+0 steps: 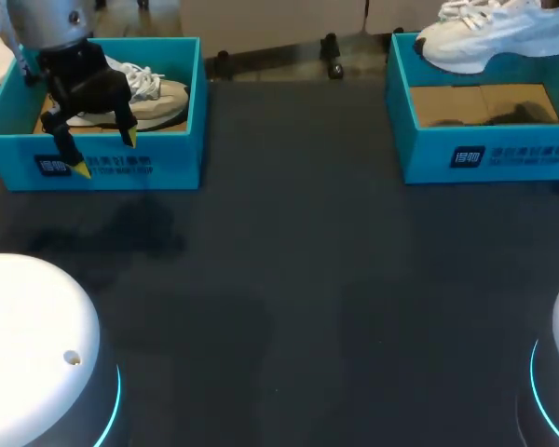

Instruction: Take the shoe out of the shoebox, open the shoe tongue, remove and reinsert the insole, then place the shoe into the shoebox

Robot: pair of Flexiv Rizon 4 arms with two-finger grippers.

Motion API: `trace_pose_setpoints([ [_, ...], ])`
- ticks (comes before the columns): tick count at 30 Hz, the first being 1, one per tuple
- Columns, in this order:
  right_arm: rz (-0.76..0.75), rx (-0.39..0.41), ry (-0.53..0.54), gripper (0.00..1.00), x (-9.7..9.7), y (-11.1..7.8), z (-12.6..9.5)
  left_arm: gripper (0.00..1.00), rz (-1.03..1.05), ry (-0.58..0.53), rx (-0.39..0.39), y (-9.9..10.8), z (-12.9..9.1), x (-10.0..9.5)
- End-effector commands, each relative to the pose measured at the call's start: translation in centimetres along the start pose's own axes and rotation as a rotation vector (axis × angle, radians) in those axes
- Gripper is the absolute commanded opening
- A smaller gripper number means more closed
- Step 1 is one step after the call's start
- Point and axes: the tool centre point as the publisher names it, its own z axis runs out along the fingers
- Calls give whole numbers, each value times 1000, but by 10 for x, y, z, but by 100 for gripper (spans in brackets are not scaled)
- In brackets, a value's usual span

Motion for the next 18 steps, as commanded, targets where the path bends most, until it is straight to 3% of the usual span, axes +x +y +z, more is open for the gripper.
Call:
trace_pose_setpoints([
  [1,40,-14,-16,0,2,-10,-3,100,0,0,-2,0,-1,1],
  [18,80,-10,8,0,2,-13,3,100,0,0,-2,0,-1,1],
])
